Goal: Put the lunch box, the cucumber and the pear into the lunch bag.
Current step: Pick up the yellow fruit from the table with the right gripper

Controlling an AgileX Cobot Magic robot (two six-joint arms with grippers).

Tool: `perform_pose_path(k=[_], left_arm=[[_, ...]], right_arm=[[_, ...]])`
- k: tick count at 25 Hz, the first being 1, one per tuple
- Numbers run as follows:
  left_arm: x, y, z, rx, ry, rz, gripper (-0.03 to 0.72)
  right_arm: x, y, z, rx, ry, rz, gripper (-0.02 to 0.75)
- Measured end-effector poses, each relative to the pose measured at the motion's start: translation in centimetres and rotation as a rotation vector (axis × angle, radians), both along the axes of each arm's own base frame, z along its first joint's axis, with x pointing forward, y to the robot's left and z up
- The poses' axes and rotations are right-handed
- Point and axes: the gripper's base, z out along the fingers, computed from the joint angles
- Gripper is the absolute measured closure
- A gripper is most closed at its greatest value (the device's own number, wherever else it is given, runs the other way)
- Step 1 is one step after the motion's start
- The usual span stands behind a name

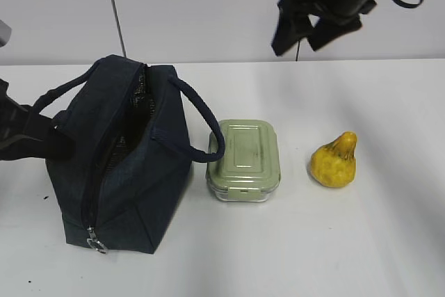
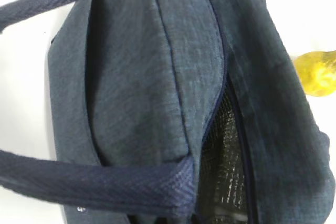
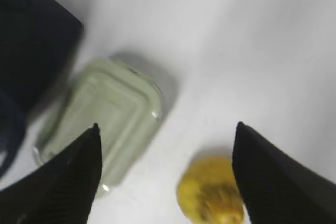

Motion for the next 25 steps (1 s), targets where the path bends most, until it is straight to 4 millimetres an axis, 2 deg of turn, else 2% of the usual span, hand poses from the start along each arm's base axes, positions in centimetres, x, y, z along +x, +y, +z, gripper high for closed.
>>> perform_pose_path(k=[3, 7, 13, 21, 23, 25], left_arm=[[0.0, 0.0, 0.0, 0.000, 0.000, 0.000, 0.704], [0.0, 0.0, 0.0, 0.000, 0.000, 0.000, 0.704], [0.0, 0.0, 0.0, 0.000, 0.000, 0.000, 0.704], [0.0, 0.0, 0.0, 0.000, 0.000, 0.000, 0.704], [0.0, 0.0, 0.0, 0.000, 0.000, 0.000, 0.704], [0.0, 0.0, 0.0, 0.000, 0.000, 0.000, 0.704]], right_arm=[[-1.0, -1.2, -2.3, -0.131, 0.136, -0.033, 0.143], [-2.4, -1.9, -5.5, -0.188, 0.257, -0.067, 0.146], [-3.7, -2.8, -9.5, -0.264, 0.287, -0.092, 0.194], [-3.2, -2.8, -10.6, -0.257, 0.235, -0.104, 0.217], [-3.2, -2.8, -11.2, -0.263, 0.255, -0.102, 0.289], [-3.2, -2.8, -11.5, -0.266, 0.268, -0.100, 0.448]])
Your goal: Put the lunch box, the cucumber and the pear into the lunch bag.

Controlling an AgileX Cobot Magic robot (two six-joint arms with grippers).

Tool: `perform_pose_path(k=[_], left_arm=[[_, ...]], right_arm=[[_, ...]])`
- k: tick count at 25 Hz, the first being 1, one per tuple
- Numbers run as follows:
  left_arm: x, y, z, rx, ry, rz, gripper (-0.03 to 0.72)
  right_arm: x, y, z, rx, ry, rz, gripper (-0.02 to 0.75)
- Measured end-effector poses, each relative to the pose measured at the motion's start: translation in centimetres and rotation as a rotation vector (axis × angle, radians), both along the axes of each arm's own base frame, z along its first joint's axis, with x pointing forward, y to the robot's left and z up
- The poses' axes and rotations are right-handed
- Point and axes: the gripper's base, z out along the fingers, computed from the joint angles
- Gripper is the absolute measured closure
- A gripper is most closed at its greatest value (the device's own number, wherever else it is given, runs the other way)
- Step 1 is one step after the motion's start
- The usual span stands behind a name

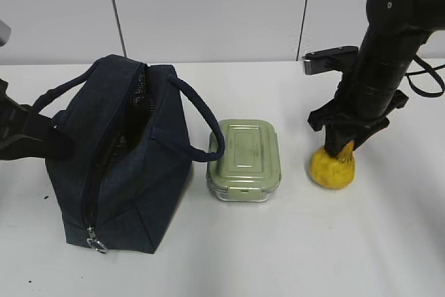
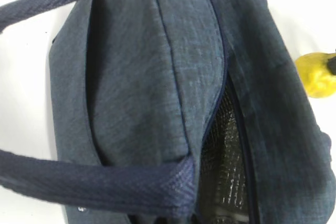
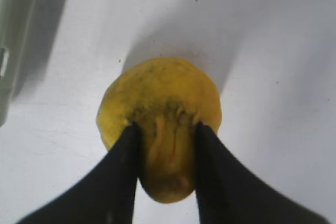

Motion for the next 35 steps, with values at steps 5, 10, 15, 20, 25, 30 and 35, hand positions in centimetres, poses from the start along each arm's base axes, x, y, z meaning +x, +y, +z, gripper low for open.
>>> perform_pose_path(k=[5, 10, 15, 20, 25, 30, 35], left_arm=[[0.0, 0.0, 0.0, 0.000, 0.001, -0.002, 0.704], [0.0, 0.0, 0.0, 0.001, 0.001, -0.002, 0.704], [0.0, 0.0, 0.0, 0.001, 0.001, -0.002, 0.704], [0.0, 0.0, 0.0, 0.001, 0.001, -0.001, 0.704], [0.0, 0.0, 0.0, 0.001, 0.001, -0.001, 0.704], [0.0, 0.0, 0.0, 0.001, 0.001, -0.001, 0.704], [0.0, 0.0, 0.0, 0.001, 0.001, -0.001, 0.704]], right_arm=[[-0.3, 0.1, 2.0, 0.033, -0.062, -0.008, 0.584], [-1.6, 2.0, 10.2, 0.307, -0.287, 0.072, 0.592], [-3.1, 6.2, 16.6, 0.722, -0.469, 0.259, 0.592], [-3.4, 11.2, 15.1, 0.817, -0.427, 0.377, 0.593], [-2.8, 15.3, 10.2, 0.812, -0.304, 0.412, 0.595], [-2.4, 16.9, 6.3, 0.772, -0.210, 0.429, 0.593], [-2.6, 16.8, 5.7, 0.742, -0.169, 0.466, 0.436]])
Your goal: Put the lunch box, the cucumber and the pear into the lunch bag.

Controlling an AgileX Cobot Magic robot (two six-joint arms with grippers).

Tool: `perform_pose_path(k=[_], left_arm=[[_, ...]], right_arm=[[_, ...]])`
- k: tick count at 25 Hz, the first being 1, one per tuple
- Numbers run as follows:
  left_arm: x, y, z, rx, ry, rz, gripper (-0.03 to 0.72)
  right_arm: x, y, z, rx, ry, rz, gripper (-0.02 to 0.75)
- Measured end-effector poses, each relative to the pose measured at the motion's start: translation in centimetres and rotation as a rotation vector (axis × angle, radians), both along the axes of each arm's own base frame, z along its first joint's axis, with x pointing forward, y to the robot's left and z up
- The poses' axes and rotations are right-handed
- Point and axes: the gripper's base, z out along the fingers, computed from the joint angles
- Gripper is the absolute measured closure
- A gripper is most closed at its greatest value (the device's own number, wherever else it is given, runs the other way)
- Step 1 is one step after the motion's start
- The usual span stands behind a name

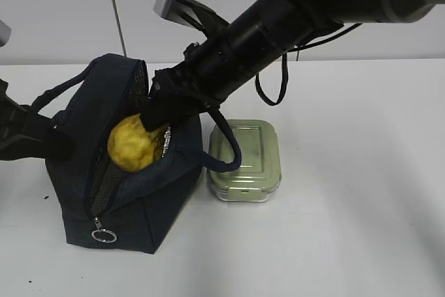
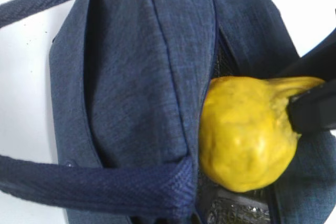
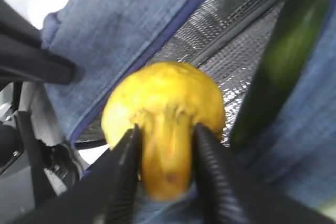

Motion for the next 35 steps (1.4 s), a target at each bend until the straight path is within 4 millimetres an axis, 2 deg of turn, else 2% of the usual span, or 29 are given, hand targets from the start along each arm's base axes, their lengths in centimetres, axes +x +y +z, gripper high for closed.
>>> perform_pose_path(k=[2, 4, 7, 9, 11, 13, 15, 17, 19, 21, 24, 28, 35], left_arm=[[0.0, 0.0, 0.0, 0.000, 0.000, 0.000, 0.704], [0.0, 0.0, 0.0, 0.000, 0.000, 0.000, 0.704], [0.0, 0.0, 0.0, 0.000, 0.001, -0.001, 0.704], [0.0, 0.0, 0.0, 0.000, 0.001, -0.001, 0.704], [0.0, 0.0, 0.0, 0.000, 0.002, -0.002, 0.704], [0.0, 0.0, 0.0, 0.000, 0.002, -0.002, 0.704], [0.0, 0.0, 0.0, 0.000, 0.002, -0.002, 0.704], [0.0, 0.0, 0.0, 0.000, 0.002, -0.002, 0.704], [0.0, 0.0, 0.0, 0.000, 0.002, -0.002, 0.704], [0.0, 0.0, 0.0, 0.000, 0.002, -0.002, 0.704], [0.0, 0.0, 0.0, 0.000, 0.002, -0.002, 0.704], [0.0, 0.0, 0.0, 0.000, 0.003, -0.003, 0.704], [0.0, 0.0, 0.0, 0.000, 0.003, -0.003, 0.704]], right_arm=[[-0.1, 0.1, 0.4, 0.006, 0.003, 0.021, 0.325], [-0.1, 0.2, 1.1, 0.015, 0.000, 0.042, 0.246], [0.2, 0.3, 2.5, 0.035, -0.022, 0.060, 0.211], [0.5, -0.5, 3.2, 0.034, -0.034, 0.036, 0.205], [0.9, -2.1, 4.2, -0.010, -0.054, -0.011, 0.210], [1.6, -4.5, 5.0, -0.080, -0.076, -0.080, 0.227], [2.4, -7.6, 5.7, -0.133, -0.089, -0.170, 0.243], [3.0, -10.3, 5.7, -0.150, -0.060, -0.258, 0.248], [3.5, -13.1, 4.7, -0.160, 0.001, -0.356, 0.251], [3.4, -15.1, 2.4, -0.174, 0.082, -0.425, 0.251], [2.5, -16.9, -1.4, -0.146, 0.205, -0.510, 0.252], [1.6, -17.2, -5.2, -0.042, 0.311, -0.544, 0.245], [2.8, -16.4, -10.0, 0.080, 0.434, -0.563, 0.225]])
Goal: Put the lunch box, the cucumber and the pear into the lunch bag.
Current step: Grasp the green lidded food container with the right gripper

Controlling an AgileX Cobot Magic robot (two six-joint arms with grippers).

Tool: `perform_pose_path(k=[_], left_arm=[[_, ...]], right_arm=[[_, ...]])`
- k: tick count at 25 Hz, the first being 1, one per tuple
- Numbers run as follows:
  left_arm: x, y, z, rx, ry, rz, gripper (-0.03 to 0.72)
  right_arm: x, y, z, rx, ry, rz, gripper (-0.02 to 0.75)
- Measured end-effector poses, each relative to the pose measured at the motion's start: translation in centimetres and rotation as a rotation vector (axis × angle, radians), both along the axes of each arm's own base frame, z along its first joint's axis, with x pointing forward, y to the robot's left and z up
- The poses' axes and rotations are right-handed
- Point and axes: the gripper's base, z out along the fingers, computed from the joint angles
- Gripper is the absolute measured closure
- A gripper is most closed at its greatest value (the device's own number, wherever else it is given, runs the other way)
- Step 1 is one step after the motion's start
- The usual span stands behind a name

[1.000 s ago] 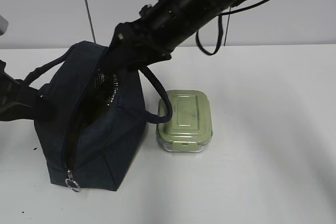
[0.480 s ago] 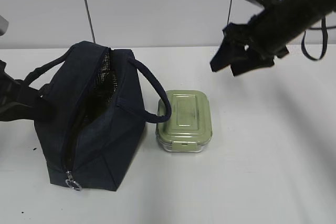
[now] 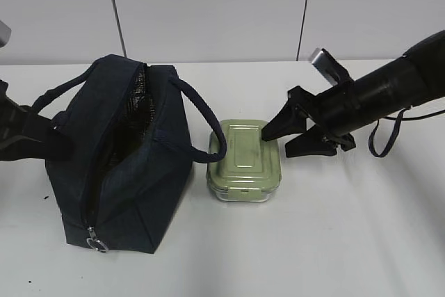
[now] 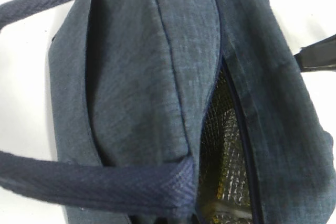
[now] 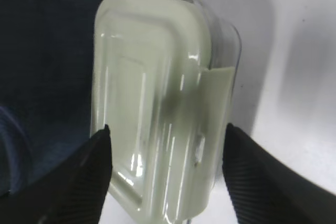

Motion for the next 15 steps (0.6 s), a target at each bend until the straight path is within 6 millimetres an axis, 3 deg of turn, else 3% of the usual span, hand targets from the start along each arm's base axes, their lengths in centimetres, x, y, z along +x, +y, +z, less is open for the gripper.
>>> perform_pose_path(k=[12, 15], left_arm=[[0.0, 0.0, 0.0, 0.000, 0.000, 0.000, 0.704], [0.0, 0.0, 0.0, 0.000, 0.001, -0.001, 0.704]], right_arm=[[0.5, 0.6, -4.0, 0.119, 0.037, 0.003, 0.225], [0.3, 0.8, -4.4, 0.151, 0.053, 0.025, 0.315]])
